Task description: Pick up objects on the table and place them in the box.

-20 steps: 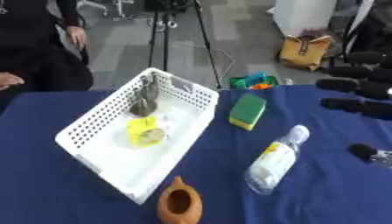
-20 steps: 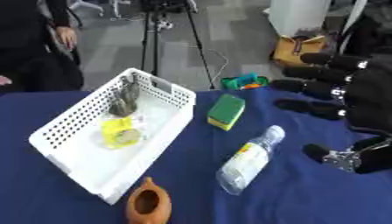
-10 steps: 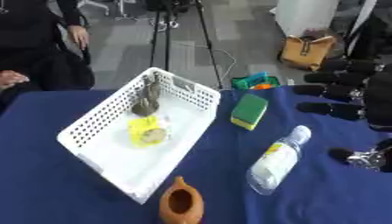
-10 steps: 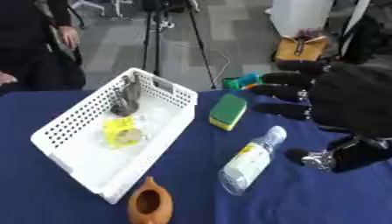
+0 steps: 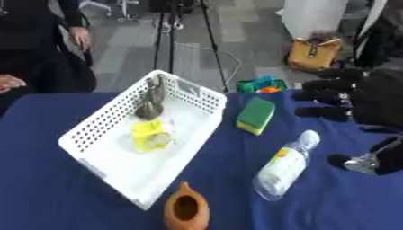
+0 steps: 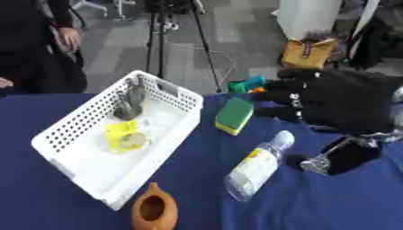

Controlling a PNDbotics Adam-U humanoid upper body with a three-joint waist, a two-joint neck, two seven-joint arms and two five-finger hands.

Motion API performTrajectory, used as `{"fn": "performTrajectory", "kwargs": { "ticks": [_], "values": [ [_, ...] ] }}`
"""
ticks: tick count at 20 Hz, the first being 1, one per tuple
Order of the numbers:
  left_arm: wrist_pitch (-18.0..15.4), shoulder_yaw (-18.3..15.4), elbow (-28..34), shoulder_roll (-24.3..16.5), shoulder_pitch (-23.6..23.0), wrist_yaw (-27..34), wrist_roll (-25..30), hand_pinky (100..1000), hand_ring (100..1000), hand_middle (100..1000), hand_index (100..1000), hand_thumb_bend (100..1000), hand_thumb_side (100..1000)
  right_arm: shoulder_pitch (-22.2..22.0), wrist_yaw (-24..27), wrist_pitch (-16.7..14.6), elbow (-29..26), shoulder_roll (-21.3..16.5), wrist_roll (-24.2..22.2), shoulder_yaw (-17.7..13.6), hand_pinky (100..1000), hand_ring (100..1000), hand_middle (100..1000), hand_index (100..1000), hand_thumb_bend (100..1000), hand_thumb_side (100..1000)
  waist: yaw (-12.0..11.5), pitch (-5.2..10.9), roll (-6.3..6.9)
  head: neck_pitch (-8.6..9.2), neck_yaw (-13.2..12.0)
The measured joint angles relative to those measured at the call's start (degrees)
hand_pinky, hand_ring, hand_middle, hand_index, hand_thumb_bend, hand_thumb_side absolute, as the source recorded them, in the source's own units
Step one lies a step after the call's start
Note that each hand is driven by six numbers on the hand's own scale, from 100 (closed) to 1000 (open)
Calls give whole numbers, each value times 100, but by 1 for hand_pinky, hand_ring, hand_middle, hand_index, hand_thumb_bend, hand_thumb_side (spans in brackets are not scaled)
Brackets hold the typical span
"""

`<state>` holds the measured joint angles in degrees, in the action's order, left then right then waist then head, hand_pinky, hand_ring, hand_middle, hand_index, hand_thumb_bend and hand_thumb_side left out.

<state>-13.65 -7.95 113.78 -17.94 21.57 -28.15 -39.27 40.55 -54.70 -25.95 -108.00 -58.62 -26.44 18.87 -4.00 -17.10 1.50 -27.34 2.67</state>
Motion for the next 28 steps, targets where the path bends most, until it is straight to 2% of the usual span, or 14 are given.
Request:
{"fn": "performTrajectory", "kwargs": {
  "ticks": [4, 11, 12, 13, 15, 16, 19, 28],
  "values": [
    [3, 1, 0, 37, 0, 1, 13, 757, 807, 863, 816, 100, 1000, 33, -296, -63, 260, 91, 40, 50, 1000, 1000, 1000, 1000, 396, 500, -28, 0, 6, 20, 48],
    [7, 1, 0, 41, 6, 1, 19, 756, 798, 860, 811, 100, 1000, -15, -989, -92, 436, 142, 340, 135, 1000, 1000, 1000, 1000, 388, 466, -77, -55, 52, 69, 13],
    [10, 2, 0, 41, 8, 1, 21, 755, 795, 859, 809, 100, 1000, -39, -1089, -87, 445, 142, 390, 152, 1000, 1000, 1000, 1000, 416, 452, -80, -65, 60, 76, -4],
    [13, 2, 0, 41, 11, 1, 24, 755, 795, 859, 809, 100, 1000, -58, -1182, -85, 458, 143, 433, 169, 1000, 1000, 1000, 1000, 389, 455, -85, -74, 65, 78, -21],
    [16, 3, 0, 42, 12, 1, 27, 755, 795, 858, 808, 100, 1000, -77, -1334, -91, 484, 143, 505, 202, 1000, 1000, 1000, 1000, 389, 453, -89, -85, 66, 79, -51],
    [16, 4, 0, 43, 12, 1, 28, 754, 792, 856, 806, 100, 1000, -78, -1401, -95, 501, 143, 535, 209, 1000, 1000, 1000, 1000, 384, 401, -90, -87, 66, 79, -58],
    [17, 12, 0, 43, 13, 1, 28, 753, 790, 855, 804, 100, 1000, -91, -1541, -88, 543, 150, 630, 245, 1000, 1000, 1000, 1000, 389, 394, -93, -103, 74, 79, -96],
    [28, 33, 0, 69, 23, 5, 44, 752, 784, 854, 801, 100, 1000, -102, -1764, -222, 714, 258, 905, 422, 1000, 1000, 1000, 1000, 404, 458, -117, -132, 88, 80, -92]
  ]
}}
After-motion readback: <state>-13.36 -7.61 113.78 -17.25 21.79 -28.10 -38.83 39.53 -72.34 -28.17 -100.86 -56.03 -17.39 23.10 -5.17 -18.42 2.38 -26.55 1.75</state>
